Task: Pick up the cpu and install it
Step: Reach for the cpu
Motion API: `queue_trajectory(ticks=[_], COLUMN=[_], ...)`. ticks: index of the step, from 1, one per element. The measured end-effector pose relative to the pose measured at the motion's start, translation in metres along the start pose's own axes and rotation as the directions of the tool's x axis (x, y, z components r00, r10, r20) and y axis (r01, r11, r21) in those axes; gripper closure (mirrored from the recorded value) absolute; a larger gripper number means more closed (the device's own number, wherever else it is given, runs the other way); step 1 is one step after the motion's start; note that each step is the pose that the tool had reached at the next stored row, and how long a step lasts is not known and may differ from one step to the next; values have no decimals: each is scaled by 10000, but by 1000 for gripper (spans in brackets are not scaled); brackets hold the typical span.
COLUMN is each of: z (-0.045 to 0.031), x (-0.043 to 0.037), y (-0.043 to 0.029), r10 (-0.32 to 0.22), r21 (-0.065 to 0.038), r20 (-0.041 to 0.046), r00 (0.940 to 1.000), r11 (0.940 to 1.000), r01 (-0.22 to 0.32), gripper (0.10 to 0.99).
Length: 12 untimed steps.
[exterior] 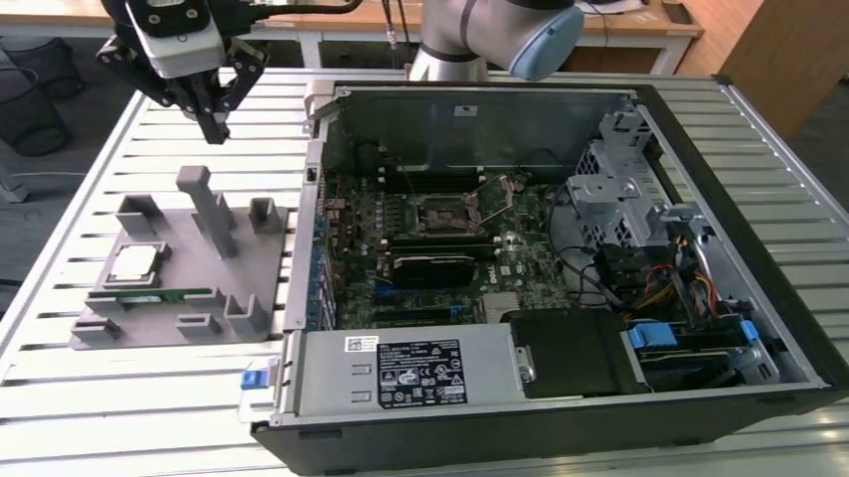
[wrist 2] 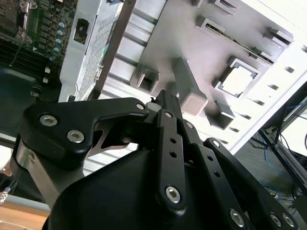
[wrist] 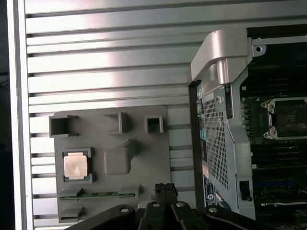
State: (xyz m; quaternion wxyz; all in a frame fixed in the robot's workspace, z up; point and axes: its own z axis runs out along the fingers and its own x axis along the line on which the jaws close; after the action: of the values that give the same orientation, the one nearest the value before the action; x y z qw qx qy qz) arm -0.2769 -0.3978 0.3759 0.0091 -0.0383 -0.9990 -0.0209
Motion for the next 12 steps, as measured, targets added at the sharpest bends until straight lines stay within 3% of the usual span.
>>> queue_trajectory(ticks=[12], z=[30], x=[156], y=[-12], r10=[5], r21=[7], r20=[-98], r00=[10000], r11=[10000], r01=[-4], gripper=[980])
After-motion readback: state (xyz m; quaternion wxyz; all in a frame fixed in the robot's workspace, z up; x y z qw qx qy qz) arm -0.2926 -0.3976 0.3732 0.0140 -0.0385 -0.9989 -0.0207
